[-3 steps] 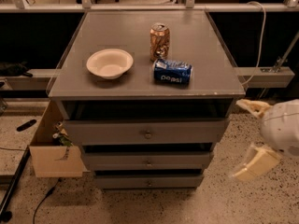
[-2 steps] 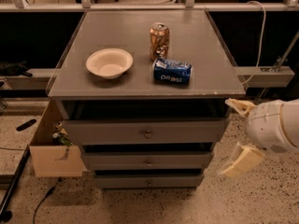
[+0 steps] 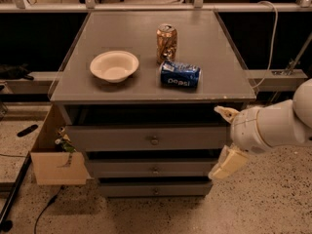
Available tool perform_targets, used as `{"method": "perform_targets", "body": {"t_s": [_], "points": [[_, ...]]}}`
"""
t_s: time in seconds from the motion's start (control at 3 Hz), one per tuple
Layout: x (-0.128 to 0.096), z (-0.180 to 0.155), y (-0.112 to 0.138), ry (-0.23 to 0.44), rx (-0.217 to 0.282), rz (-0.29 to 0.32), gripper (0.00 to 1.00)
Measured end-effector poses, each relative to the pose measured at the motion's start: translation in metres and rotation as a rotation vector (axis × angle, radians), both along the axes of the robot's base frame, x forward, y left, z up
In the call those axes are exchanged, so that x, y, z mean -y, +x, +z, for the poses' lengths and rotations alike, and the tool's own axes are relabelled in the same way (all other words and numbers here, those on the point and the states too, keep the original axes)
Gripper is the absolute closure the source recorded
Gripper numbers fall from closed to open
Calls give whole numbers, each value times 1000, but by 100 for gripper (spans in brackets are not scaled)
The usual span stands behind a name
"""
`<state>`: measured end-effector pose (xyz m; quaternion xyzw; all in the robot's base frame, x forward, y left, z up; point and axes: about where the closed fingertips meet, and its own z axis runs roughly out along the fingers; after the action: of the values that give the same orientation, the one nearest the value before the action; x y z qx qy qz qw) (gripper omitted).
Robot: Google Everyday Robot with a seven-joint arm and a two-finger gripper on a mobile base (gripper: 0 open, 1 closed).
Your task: Open top drawer
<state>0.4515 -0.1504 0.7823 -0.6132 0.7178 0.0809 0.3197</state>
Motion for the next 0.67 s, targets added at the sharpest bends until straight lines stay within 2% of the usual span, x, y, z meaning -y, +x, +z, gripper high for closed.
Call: {"method": "perform_targets", "body": {"t_s": [0.67], "points": [[2,-18,8,-21,-15,5,0]]}}
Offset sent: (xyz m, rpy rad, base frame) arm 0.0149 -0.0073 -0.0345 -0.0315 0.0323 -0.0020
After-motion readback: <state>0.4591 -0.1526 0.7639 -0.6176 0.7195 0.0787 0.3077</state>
